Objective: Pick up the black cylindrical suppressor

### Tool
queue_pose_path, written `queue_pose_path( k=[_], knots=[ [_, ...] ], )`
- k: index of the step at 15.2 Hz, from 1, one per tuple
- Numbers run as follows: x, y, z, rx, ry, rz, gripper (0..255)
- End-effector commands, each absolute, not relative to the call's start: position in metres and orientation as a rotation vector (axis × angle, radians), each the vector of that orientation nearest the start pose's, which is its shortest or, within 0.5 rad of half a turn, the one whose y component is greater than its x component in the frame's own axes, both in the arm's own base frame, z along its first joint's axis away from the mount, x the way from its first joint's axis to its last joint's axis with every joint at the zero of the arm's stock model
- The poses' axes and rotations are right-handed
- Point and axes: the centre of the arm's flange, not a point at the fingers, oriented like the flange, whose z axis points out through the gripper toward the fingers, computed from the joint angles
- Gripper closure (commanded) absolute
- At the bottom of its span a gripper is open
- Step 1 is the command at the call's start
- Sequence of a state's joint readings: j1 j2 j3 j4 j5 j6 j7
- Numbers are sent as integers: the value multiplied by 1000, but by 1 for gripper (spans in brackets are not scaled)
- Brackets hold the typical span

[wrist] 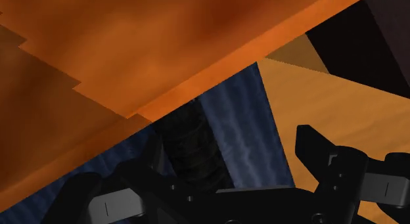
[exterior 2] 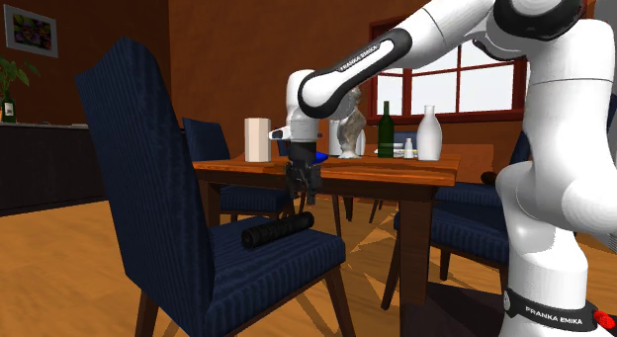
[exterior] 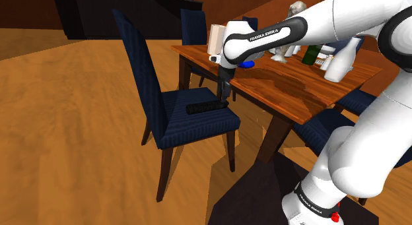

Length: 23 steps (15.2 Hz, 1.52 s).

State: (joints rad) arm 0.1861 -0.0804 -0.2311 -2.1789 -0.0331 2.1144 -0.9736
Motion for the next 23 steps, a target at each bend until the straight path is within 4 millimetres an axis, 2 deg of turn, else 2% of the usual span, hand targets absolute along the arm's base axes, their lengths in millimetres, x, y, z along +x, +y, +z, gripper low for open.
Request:
queue_pose_path(
  k=[1,3,4,11,13,14,23],
  knots=[
    [541,-21,407,-2759,-1557,-12,0],
    [560,-13,392,-2705,-1666,-15,0],
    [562,-12,389,-2697,-1681,-15,0],
    [562,-12,349,-2697,-1681,-15,0],
    [562,-12,349,-2697,-1681,-15,0],
    [562,-12,349,-2697,-1681,-15,255],
    [562,-12,349,-2697,-1681,-15,255]
  ],
)
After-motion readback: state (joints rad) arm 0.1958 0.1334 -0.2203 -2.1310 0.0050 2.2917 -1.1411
